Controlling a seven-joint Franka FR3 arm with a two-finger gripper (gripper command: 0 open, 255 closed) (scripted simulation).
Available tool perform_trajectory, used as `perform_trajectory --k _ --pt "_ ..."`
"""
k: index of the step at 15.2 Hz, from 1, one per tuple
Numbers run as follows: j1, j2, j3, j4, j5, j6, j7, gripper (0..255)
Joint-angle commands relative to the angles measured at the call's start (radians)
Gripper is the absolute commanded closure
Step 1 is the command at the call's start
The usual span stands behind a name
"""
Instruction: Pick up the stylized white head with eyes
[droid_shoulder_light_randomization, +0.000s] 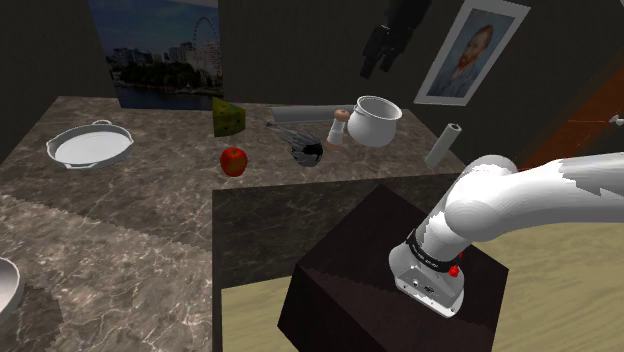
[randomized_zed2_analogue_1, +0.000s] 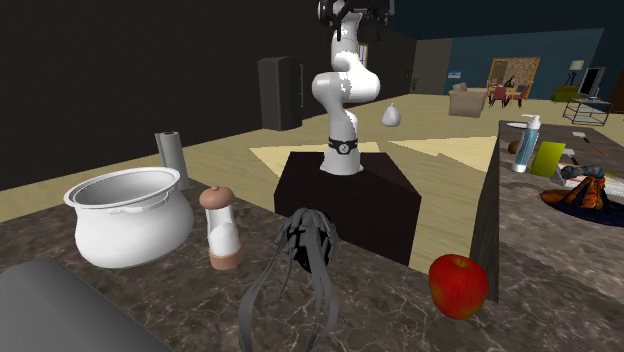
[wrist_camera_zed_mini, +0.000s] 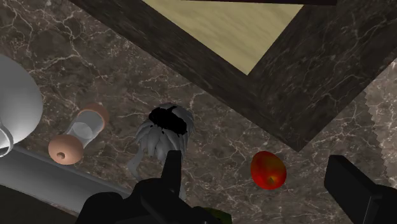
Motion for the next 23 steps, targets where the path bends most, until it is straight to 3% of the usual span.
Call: perform_trajectory --k 1,12,23 --pt "0.0 0.0 0.0 0.0 0.0 0.0 0.0 0" --pt "-0.014 0.267 -0.026 -0.107 -0.053 0.381 -0.048 0" --pt "-0.033 0.657 -0.048 -0.037 -0.103 0.712 -0.076 0"
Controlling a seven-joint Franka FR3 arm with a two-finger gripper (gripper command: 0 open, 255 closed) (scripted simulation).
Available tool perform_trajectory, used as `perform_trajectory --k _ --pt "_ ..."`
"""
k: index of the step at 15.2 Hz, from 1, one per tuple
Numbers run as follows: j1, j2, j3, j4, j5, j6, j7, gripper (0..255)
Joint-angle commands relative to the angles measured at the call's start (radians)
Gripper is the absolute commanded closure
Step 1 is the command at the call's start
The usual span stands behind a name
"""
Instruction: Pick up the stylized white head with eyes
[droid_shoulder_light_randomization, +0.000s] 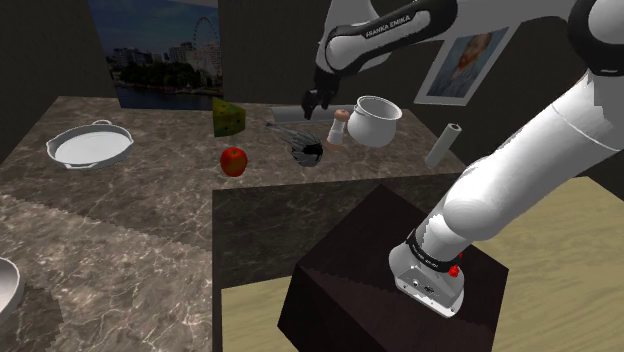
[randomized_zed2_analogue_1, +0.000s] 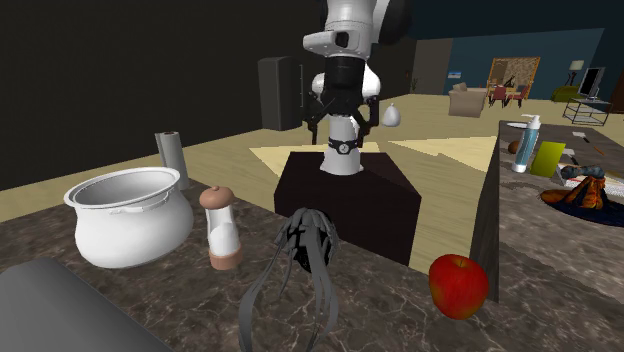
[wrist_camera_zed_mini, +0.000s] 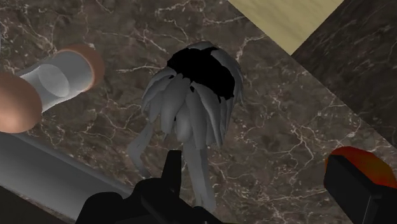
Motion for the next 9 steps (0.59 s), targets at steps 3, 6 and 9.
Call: perform_trajectory --k 3,6,9 --pt "-0.007 0.154 -0.008 0.06 -0.017 0.1 -0.007 0" --pt "-0.012 0.271 -0.013 0.121 -0.029 0.159 -0.011 0" --pt "-0.017 0.389 -0.017 0.194 -0.039 0.207 -0.015 0"
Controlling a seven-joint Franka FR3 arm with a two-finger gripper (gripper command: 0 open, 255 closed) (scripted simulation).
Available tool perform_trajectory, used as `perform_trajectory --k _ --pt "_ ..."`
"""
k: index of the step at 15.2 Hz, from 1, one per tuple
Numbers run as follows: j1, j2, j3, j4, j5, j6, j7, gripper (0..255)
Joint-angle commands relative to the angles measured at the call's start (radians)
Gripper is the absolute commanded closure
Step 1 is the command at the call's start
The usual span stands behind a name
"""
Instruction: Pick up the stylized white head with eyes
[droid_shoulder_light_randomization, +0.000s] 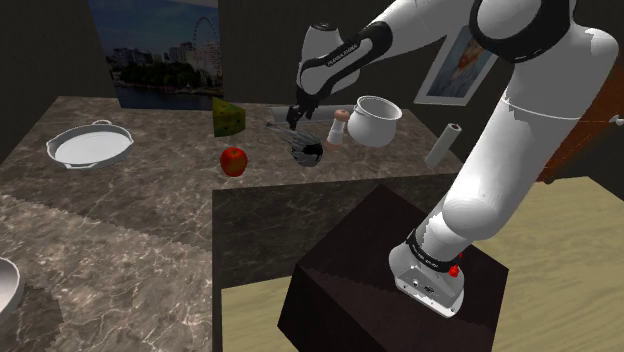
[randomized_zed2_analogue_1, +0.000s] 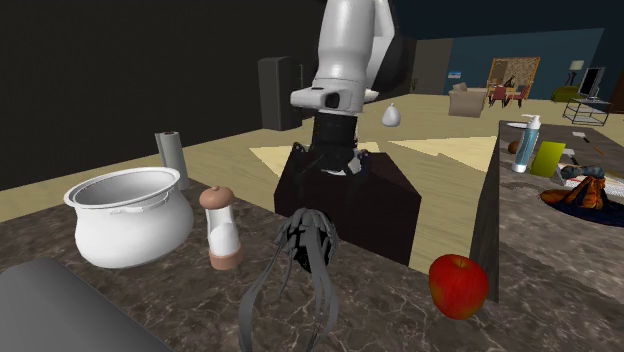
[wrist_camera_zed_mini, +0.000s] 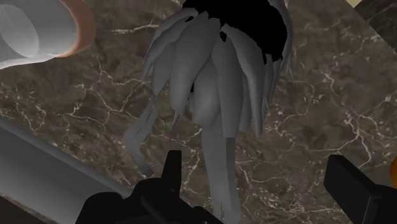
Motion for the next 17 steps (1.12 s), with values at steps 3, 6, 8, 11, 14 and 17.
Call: perform_trajectory --k 3,6,8,11,14,17 --pt "-0.01 0.164 -0.007 0.118 -0.009 0.053 -0.012 0" --pt "-0.013 0.236 -0.01 0.167 -0.014 0.078 -0.013 0" --pt "-0.013 0.256 -0.01 0.166 -0.016 0.099 -0.01 0" --pt "-0.012 0.288 -0.012 0.167 -0.018 0.13 -0.005 0" --pt "-0.012 0.305 -0.013 0.168 -0.019 0.145 -0.002 0" --pt "-0.012 0.306 -0.013 0.168 -0.019 0.145 -0.002 255"
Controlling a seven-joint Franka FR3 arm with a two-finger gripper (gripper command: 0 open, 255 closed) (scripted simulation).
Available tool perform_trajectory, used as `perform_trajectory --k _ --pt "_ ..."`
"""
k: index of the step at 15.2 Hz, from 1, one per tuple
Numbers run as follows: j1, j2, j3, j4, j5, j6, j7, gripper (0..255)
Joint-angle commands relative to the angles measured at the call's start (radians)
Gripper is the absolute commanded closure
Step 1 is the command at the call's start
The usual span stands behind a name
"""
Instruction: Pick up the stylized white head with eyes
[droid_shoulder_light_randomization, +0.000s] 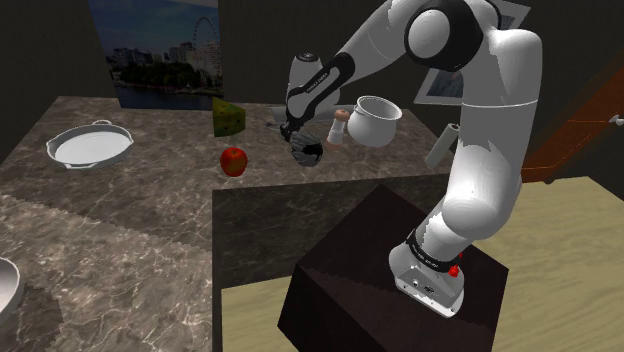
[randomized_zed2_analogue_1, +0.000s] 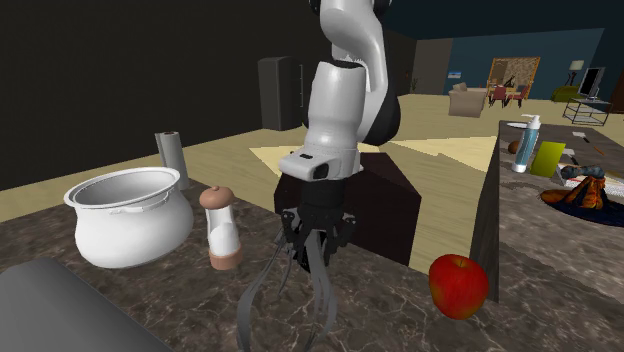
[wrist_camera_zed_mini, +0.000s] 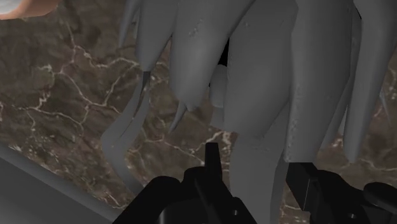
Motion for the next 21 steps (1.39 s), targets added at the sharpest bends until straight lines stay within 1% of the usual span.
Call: perform_trajectory --k 1,7,21 --pt "0.0 0.001 0.0 0.0 0.0 0.0 0.0 255" --pt "0.0 0.0 0.0 -0.002 0.0 0.001 0.0 255" --pt "-0.001 -0.14 0.007 0.007 0.011 -0.147 -0.023 255"
